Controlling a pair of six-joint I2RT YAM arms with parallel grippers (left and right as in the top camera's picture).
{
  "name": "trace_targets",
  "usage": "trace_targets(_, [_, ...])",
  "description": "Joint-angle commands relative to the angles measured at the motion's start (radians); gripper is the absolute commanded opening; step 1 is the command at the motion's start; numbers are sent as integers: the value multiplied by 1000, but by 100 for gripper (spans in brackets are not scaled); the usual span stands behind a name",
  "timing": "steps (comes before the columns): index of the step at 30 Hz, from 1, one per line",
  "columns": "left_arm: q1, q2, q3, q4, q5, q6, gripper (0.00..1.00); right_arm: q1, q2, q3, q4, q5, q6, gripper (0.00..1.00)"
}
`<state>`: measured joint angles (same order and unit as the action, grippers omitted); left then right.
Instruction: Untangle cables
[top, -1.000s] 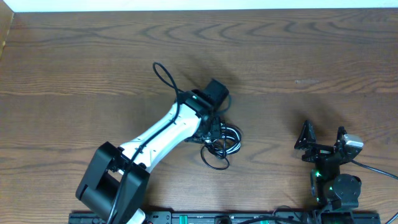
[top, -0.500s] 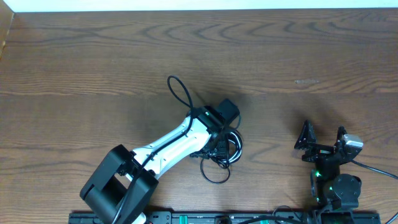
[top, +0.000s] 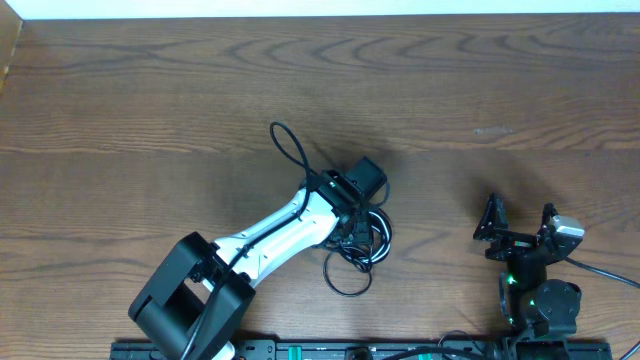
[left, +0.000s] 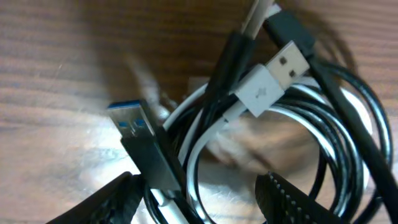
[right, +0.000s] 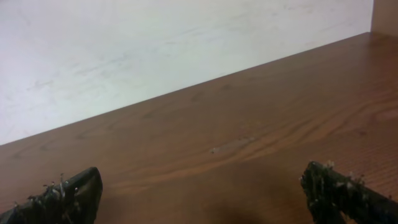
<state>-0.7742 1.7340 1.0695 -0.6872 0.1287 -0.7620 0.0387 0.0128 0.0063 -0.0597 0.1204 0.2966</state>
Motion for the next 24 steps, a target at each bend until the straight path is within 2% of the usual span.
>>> trace_targets(1, [-2,11,0,32,-17,29,63,13,-3,-1,-4,0,2,99])
trace_targets(7, [-2,11,0,80,-51,47,64,13,-3,-1,-4,0,2,99])
trace_targets(21, [-2,11,0,74,-51,47,64,13,-3,-1,-4,0,2,99])
trace_targets(24, [-2,11,0,85,-90,47,64,13,-3,-1,-4,0,2,99])
